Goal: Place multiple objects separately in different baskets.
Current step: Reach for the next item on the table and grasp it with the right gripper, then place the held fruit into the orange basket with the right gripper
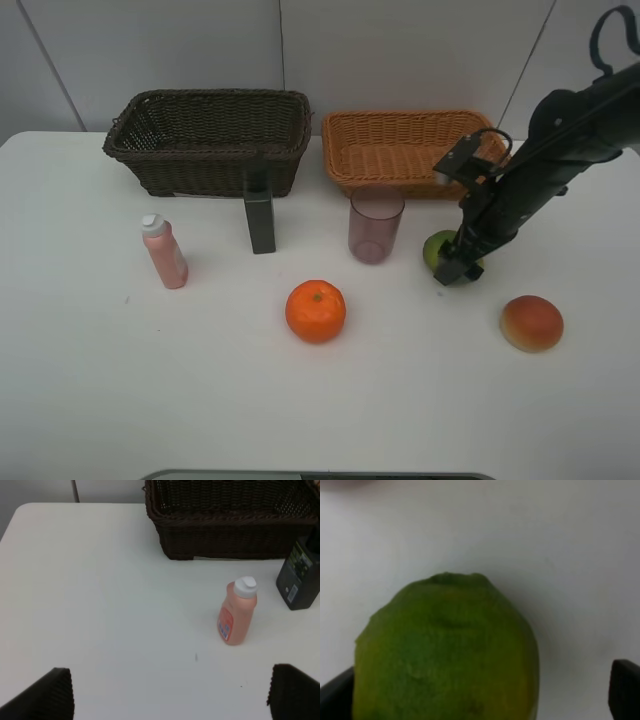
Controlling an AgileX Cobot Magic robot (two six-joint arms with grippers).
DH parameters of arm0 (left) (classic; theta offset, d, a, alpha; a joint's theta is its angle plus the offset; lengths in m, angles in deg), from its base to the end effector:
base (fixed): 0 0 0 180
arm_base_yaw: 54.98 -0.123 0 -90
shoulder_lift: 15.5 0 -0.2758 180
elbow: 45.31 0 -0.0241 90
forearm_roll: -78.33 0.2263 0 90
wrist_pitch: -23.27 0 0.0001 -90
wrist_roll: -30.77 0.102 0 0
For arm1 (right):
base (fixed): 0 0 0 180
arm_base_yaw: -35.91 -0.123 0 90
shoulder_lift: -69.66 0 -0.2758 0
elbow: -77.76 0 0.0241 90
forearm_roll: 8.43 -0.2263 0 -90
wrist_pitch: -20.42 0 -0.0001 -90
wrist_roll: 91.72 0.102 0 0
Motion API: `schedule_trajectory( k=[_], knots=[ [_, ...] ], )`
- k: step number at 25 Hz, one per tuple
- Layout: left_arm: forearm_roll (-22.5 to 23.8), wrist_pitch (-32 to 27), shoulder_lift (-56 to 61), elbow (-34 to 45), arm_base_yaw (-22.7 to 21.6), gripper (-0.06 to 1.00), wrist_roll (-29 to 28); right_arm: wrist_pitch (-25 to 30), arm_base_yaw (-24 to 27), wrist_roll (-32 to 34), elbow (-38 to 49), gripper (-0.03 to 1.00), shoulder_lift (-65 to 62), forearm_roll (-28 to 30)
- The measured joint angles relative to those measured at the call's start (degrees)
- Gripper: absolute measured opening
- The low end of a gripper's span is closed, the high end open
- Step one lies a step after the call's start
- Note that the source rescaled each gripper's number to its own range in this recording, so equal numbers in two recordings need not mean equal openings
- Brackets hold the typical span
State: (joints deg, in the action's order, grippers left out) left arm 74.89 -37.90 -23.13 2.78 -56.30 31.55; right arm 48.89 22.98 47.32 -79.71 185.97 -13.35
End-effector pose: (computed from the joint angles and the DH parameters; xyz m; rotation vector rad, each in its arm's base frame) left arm -0.0090 -0.0056 0.2609 -0.0062 2.0390 -0.0488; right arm 0.3029 0.0738 0.1163 -1.2279 2.6437 -0.0087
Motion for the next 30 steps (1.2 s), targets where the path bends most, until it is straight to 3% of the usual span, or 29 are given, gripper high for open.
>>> schedule_trajectory(
  k=[9,11,14,25,30],
  knots=[
    [0.0,0.0,0.0,0.0,0.0,1.0,0.0,-1.97,-1.9,-0.17,-0.06,0.99,2.1,0.28],
    [0.0,0.0,0.0,0.0,0.0,1.0,0.0,-2.44,-1.9,-0.17,-0.06,0.89,2.1,0.28],
    [0.0,0.0,0.0,0.0,0.0,1.0,0.0,-2.45,-1.98,-0.17,-0.06,0.58,2.25,0.41],
    [0.0,0.0,0.0,0.0,0.0,1.0,0.0,-2.38,-1.98,-0.17,-0.06,0.59,2.08,0.31],
    [0.0,0.0,0.0,0.0,0.0,1.0,0.0,1.36,-1.98,0.33,-0.06,0.59,-2.73,0.18]
  ],
)
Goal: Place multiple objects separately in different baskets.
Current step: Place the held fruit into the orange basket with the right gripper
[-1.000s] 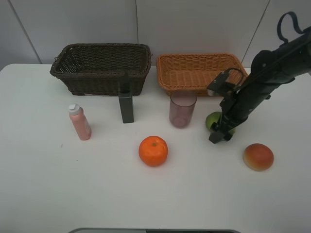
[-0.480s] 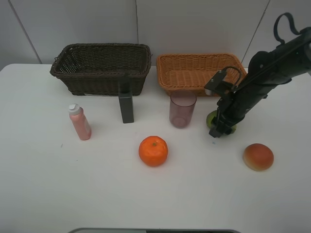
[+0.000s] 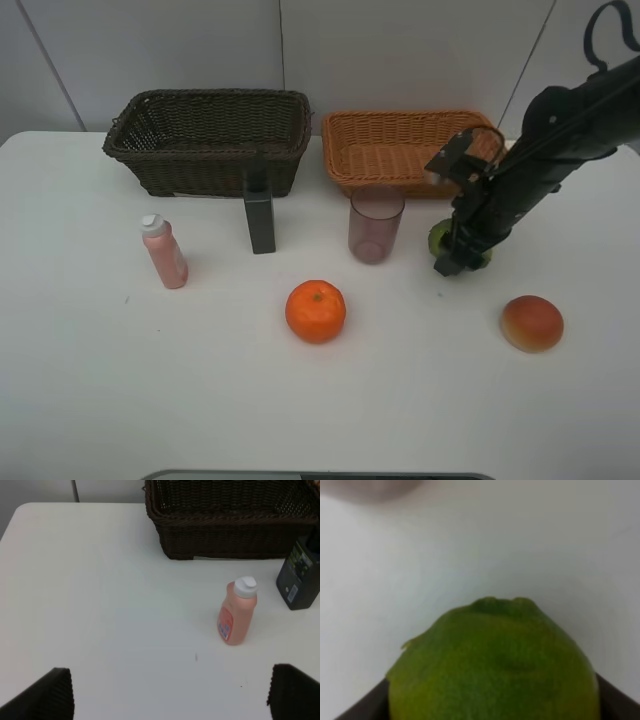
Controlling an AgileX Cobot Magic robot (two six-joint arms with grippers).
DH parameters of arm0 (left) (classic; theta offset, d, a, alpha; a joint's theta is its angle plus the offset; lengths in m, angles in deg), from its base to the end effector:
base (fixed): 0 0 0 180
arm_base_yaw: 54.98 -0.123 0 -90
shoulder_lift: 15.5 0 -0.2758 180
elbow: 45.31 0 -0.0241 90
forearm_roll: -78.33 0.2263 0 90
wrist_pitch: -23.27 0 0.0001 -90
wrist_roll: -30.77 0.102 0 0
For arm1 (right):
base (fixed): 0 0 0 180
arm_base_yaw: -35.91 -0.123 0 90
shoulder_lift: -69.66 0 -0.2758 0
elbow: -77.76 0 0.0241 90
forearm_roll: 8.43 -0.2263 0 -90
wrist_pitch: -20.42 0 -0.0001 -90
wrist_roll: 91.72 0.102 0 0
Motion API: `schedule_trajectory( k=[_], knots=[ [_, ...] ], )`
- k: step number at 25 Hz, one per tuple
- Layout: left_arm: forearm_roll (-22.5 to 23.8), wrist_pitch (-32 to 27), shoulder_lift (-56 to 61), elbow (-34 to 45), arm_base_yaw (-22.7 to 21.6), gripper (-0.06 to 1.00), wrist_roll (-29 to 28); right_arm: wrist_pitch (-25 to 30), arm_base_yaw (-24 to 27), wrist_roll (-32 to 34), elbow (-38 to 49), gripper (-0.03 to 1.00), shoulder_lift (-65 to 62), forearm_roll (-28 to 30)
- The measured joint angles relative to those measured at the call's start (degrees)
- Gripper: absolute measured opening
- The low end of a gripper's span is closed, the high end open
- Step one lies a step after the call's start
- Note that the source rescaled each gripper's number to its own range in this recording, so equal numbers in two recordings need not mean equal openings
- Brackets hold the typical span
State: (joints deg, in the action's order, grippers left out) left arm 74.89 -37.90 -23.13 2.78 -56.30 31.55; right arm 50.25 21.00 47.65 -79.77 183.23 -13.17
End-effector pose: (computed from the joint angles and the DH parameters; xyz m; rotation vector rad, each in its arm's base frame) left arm -0.0090 -0.0056 0.2609 -0.0062 2.0390 -0.0488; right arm 0.2981 0.0837 0.1308 -1.2606 2.6008 -0.0092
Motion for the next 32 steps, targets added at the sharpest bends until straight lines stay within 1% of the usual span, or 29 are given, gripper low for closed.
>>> schedule_trajectory(
  k=[3,6,10,14,16,18,22,25,29,32],
  knots=[
    [0.0,0.0,0.0,0.0,0.0,1.0,0.0,2.43,0.0,1.43,-0.15,0.59,-4.95,0.0],
    [0.0,0.0,0.0,0.0,0.0,1.0,0.0,6.79,0.0,5.4,-3.3,0.59,-7.29,0.0],
    [0.0,0.0,0.0,0.0,0.0,1.0,0.0,12.84,0.0,16.53,-12.25,0.59,-6.56,1.26],
    [0.0,0.0,0.0,0.0,0.0,1.0,0.0,16.65,0.0,28.33,-22.84,0.59,-2.75,6.41],
    [0.0,0.0,0.0,0.0,0.0,1.0,0.0,17.95,0.0,32.81,-27.41,0.59,0.26,8.98],
    [0.0,0.0,0.0,0.0,0.0,1.0,0.0,18.88,0.0,35.65,-31.88,0.59,3.39,10.64],
    [0.0,0.0,0.0,0.0,0.0,1.0,0.0,19.22,0.05,39.01,-38.9,0.59,9.98,12.55],
    [0.0,0.0,0.0,0.0,0.0,1.0,0.0,18.28,0.06,39.64,-43.43,0.59,14.57,13.09],
    [0.0,0.0,0.0,0.0,0.0,1.0,0.0,15.61,0.65,39.9,-46.82,0.59,19.81,13.03],
    [0.0,0.0,0.0,0.0,0.0,1.0,0.0,13.78,1.45,41.77,-47.65,0.59,22.43,13.03]
  ],
)
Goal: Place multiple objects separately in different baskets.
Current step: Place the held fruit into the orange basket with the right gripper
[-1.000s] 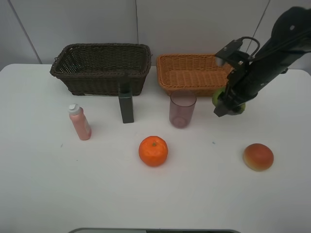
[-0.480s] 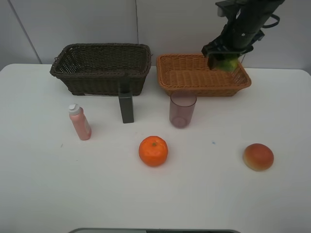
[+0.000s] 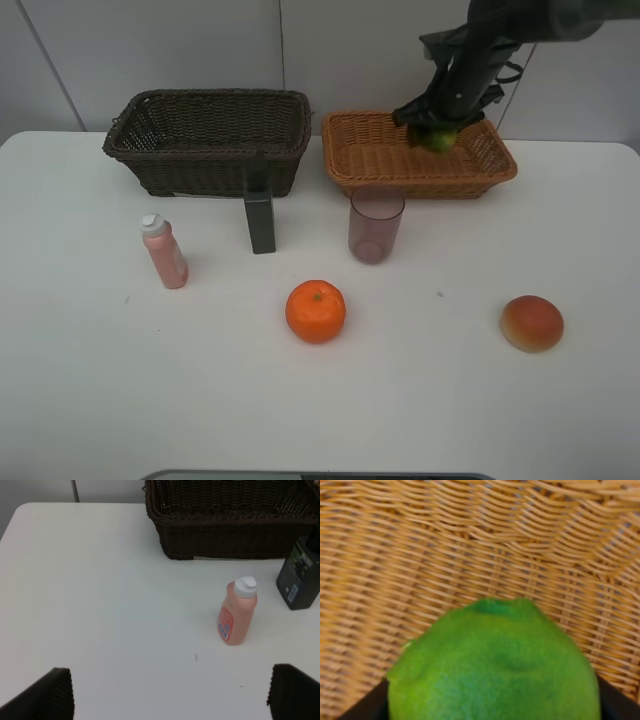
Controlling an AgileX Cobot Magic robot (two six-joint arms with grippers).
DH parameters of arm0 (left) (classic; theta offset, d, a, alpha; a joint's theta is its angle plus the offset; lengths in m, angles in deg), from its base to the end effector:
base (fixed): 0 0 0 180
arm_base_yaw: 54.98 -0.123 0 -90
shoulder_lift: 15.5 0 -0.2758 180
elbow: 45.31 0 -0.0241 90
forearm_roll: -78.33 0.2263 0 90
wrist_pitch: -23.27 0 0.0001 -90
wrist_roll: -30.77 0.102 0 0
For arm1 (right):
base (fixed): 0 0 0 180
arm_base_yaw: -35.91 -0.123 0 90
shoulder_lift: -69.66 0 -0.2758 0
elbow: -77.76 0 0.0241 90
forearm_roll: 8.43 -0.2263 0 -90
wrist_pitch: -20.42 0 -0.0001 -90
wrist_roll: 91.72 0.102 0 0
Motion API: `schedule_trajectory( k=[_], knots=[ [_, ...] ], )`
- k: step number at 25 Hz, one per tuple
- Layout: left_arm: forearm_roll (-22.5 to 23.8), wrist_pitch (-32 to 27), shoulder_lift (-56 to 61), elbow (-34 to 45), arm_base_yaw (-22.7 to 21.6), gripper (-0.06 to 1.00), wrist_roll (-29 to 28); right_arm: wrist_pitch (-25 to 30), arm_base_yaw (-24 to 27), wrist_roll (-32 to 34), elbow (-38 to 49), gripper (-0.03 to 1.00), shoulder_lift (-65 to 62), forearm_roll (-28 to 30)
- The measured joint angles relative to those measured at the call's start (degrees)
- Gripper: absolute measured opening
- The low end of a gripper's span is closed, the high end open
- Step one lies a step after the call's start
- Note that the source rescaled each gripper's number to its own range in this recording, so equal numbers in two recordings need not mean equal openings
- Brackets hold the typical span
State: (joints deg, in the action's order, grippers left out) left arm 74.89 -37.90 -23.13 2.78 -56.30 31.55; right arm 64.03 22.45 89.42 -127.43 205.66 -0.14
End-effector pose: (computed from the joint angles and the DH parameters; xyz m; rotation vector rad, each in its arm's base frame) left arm -0.0090 -0.0056 0.2609 -0.0062 2.0390 -0.0488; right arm 0.4524 0.0978 0.1654 -0.3972 2.6533 -0.0873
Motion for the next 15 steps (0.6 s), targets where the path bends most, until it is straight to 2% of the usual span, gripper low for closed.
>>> schedule_trajectory(
  k=[5,11,12,15],
  knots=[
    [0.0,0.0,0.0,0.0,0.0,1.0,0.0,-2.71,1.48,5.12,-0.15,0.59,2.52,0.07],
    [0.0,0.0,0.0,0.0,0.0,1.0,0.0,-4.5,1.96,6.98,-0.15,0.59,3.4,0.09],
    [0.0,0.0,0.0,0.0,0.0,1.0,0.0,-4.55,1.96,6.98,-0.15,0.63,3.4,0.09],
    [0.0,0.0,0.0,0.0,0.0,1.0,0.0,-4.84,1.96,6.98,-0.15,0.86,3.4,0.09]
  ],
)
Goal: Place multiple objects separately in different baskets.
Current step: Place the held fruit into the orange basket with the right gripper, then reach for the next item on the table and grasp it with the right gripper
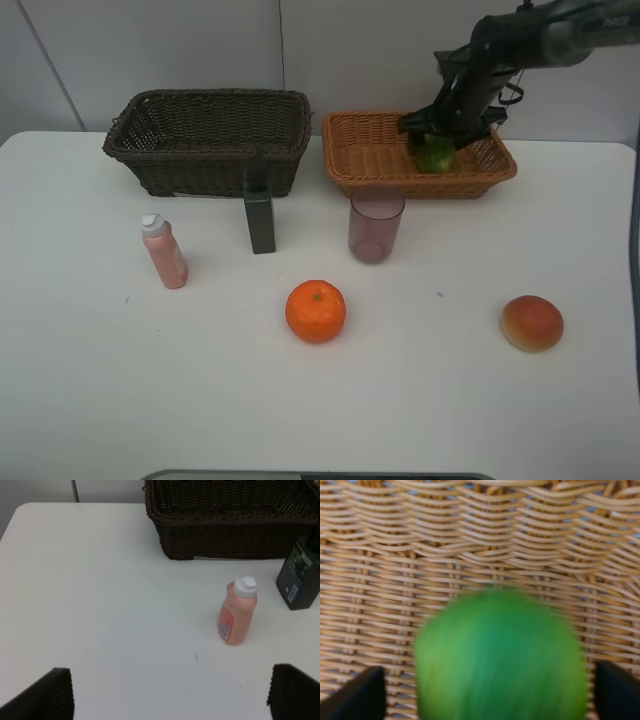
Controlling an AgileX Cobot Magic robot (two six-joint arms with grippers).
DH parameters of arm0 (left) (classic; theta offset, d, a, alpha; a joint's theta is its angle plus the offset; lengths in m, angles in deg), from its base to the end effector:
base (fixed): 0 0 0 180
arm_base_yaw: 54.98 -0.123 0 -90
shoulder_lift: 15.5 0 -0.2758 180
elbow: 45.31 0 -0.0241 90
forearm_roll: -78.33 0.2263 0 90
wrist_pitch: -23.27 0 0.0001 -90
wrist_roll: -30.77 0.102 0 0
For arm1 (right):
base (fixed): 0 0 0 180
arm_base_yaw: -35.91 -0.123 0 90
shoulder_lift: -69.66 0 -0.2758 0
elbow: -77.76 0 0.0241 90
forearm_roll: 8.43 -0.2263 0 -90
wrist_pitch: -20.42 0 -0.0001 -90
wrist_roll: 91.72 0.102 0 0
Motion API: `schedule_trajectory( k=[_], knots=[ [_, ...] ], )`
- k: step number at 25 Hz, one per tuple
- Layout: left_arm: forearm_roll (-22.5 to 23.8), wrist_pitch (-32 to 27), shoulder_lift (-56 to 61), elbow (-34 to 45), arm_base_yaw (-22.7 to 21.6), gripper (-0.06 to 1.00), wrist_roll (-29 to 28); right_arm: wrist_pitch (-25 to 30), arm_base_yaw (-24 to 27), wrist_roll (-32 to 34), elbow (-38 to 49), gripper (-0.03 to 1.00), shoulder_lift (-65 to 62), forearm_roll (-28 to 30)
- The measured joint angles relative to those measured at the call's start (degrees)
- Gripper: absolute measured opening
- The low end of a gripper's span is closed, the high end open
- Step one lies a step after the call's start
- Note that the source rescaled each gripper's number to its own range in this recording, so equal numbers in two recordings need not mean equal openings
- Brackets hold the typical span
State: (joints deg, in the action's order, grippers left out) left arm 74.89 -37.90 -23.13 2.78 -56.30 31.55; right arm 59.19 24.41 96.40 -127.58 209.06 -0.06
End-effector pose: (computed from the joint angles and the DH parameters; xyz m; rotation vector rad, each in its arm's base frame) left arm -0.0090 -0.0056 0.2609 -0.0062 2.0390 -0.0488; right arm 0.4650 0.0851 0.1421 -0.2001 2.6475 -0.0466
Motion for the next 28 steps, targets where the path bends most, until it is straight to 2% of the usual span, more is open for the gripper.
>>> schedule_trajectory(
  k=[2,4,13,16,28],
  knots=[
    [0.0,0.0,0.0,0.0,0.0,1.0,0.0,0.0,0.0,0.0,0.0,0.95,0.0,0.0],
    [0.0,0.0,0.0,0.0,0.0,1.0,0.0,0.38,0.0,0.0,0.0,0.98,0.0,0.0],
    [0.0,0.0,0.0,0.0,0.0,1.0,0.0,6.49,0.0,0.0,1.45,1.0,-6.94,0.05],
    [0.0,0.0,0.0,0.0,0.0,1.0,0.0,7.2,0.0,0.0,6.7,1.0,-11.79,0.05],
    [0.0,0.0,0.0,0.0,0.0,1.0,0.0,5.25,0.0,-0.06,39.29,1.0,-31.99,0.01]
  ],
)
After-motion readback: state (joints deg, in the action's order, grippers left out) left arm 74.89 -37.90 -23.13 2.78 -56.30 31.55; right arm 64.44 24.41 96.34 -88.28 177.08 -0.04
